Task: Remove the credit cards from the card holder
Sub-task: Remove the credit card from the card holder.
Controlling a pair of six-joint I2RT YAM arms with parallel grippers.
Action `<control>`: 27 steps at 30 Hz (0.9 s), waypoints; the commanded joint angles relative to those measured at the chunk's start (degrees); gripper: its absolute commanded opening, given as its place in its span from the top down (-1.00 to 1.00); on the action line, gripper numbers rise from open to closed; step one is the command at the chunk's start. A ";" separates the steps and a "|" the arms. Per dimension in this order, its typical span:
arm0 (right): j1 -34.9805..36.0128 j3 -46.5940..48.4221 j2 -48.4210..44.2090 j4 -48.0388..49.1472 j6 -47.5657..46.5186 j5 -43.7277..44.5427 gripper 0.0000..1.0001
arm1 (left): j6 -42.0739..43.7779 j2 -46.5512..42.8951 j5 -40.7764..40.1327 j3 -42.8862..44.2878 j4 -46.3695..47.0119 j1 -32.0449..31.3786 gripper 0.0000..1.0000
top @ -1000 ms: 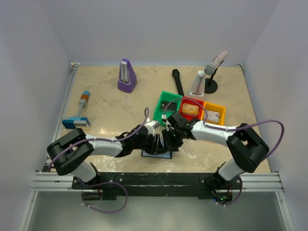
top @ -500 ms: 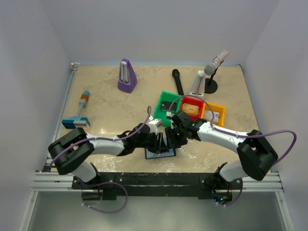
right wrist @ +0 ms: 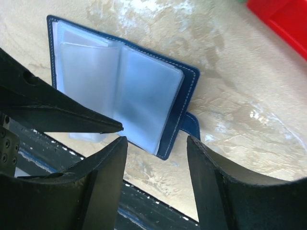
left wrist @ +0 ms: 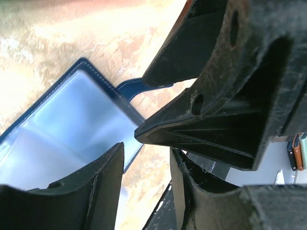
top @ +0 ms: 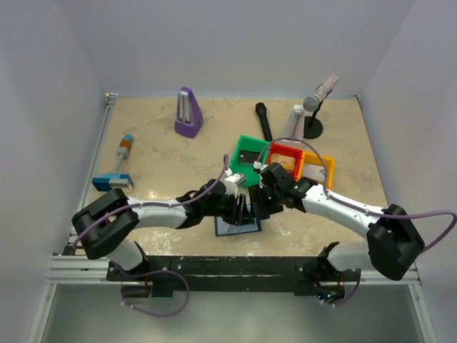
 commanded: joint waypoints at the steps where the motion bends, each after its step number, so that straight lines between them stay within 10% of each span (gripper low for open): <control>1: -0.33 -1.73 -3.34 -0.48 1.74 1.13 -0.16 | 2.13 -0.92 0.08 4.78 1.92 -0.15 0.05; 14: -0.51 -0.77 -1.24 0.74 -0.46 -1.33 -0.03 | 1.88 -21.48 -15.47 -7.42 -10.30 0.12 0.06; 27: -0.51 -0.50 1.66 1.36 -0.72 -1.85 -0.06 | -1.20 -17.90 -19.87 -8.66 -15.31 0.12 0.00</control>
